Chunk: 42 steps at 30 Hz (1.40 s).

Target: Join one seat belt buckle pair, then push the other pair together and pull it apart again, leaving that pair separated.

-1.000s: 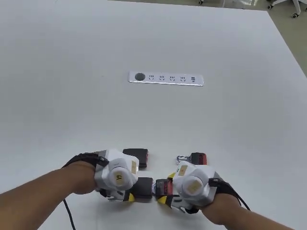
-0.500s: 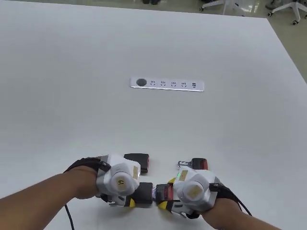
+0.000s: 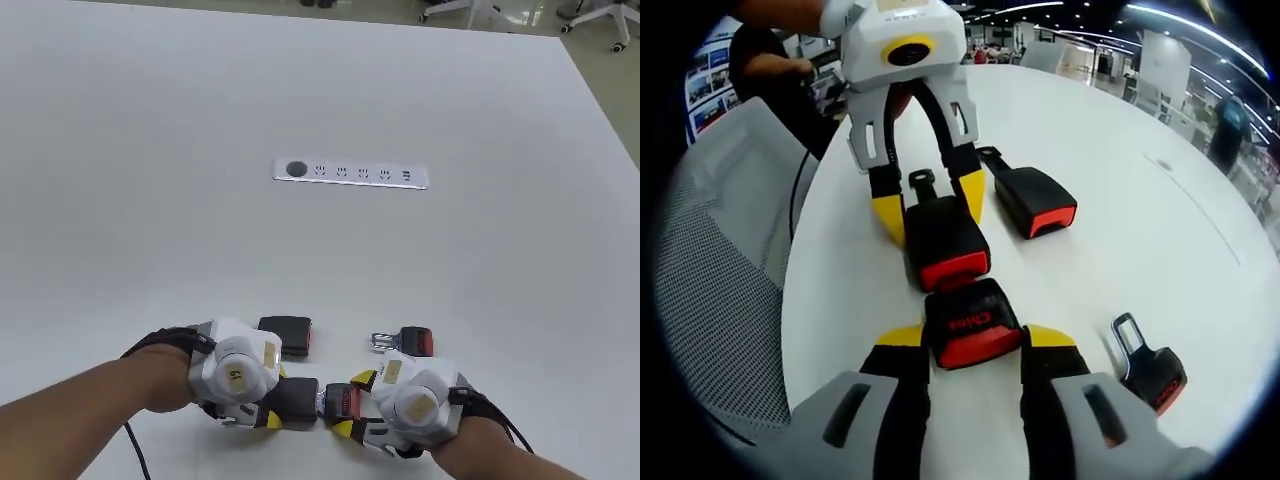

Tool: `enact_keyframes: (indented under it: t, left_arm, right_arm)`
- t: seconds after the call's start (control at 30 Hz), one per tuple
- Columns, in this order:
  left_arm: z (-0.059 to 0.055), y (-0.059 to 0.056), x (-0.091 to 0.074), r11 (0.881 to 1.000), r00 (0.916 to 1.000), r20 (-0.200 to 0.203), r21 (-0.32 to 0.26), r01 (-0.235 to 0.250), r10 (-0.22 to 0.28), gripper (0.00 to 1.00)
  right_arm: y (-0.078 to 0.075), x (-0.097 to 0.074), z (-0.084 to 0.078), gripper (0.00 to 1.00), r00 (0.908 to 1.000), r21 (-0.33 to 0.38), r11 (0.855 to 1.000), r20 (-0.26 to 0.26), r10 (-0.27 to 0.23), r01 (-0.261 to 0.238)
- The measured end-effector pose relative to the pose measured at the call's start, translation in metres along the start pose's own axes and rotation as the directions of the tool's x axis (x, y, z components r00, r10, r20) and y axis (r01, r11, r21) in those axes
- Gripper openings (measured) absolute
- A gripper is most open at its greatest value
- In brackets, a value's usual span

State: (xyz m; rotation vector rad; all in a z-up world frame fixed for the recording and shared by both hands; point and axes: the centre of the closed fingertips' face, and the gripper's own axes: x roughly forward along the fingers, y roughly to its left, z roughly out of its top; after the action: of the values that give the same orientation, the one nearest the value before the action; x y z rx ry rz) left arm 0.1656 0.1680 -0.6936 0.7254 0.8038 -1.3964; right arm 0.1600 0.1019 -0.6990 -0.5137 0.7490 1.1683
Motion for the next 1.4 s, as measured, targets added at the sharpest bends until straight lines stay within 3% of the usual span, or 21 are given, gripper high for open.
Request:
enact_keyframes:
  t: [0.3, 0.83, 1.13, 1.4]
  left_arm:
    - [-0.0034, 0.0008, 0.0013, 1.0, 0.9989, 0.045, -0.004, 0.009, -0.009, 0.33]
    - [-0.0024, 0.0008, 0.0011, 1.0, 0.9947, 0.102, -0.023, 0.008, -0.006, 0.33]
    - [-0.0006, 0.0002, 0.0005, 0.999, 0.9947, 0.102, -0.043, 0.0, 0.004, 0.33]
    - [0.0024, -0.0036, -0.0004, 0.999, 0.9987, 0.048, -0.039, -0.015, 0.017, 0.34]
  right_arm:
    - [-0.0033, 0.001, -0.0034, 0.31, 0.9997, -0.036, 0.999, 0.017, 0.015, -0.014]
    - [-0.0032, -0.0037, 0.0006, 0.3, 0.9986, -0.031, 0.999, 0.048, 0.022, -0.02]
    - [-0.0047, -0.004, 0.0, 0.31, 0.9987, -0.017, 1.0, 0.049, 0.017, -0.016]
    - [-0.0044, -0.0048, -0.0014, 0.33, 0.9993, -0.016, 1.0, 0.035, 0.013, -0.013]
